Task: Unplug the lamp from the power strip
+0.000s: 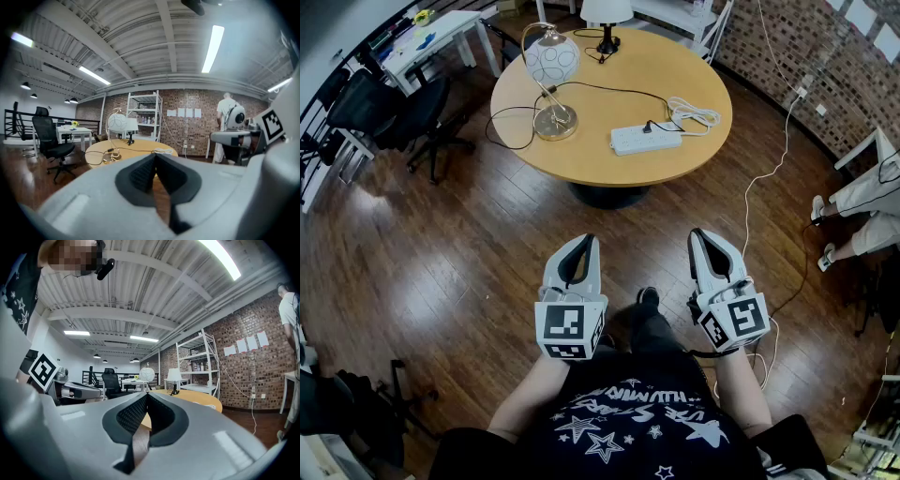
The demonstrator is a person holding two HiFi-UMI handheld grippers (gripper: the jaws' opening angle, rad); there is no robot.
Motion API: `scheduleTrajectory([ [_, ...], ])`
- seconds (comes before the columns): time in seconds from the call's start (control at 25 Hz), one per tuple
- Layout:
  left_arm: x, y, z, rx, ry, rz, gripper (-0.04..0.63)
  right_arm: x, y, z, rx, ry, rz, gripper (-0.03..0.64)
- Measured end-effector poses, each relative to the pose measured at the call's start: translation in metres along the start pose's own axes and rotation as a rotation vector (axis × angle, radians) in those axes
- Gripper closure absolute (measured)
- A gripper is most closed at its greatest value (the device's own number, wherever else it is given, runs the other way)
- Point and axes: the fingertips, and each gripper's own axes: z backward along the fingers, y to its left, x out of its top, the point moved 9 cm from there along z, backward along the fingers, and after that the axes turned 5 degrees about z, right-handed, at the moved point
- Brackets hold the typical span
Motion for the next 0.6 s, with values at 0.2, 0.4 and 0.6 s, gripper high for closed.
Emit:
scheduleTrajectory([
  [0.2,0.003,-0.002,-0.041,0.014,-0.002,-0.024,0.594,-0.010,-0.035,-0.029,0.009,-0.019,-0.017,0.608],
  [0.4,0.010,-0.005,-0.100,0.030,-0.023,-0.040,0.594,-0.030,-0.080,-0.080,0.066,-0.005,-0.046,0.608],
  [0.6,0.012,-0.017,-0.167,0.000,-0.046,-0.089,0.594,-0.046,-0.122,-0.139,0.190,0.019,-0.011,0.607],
])
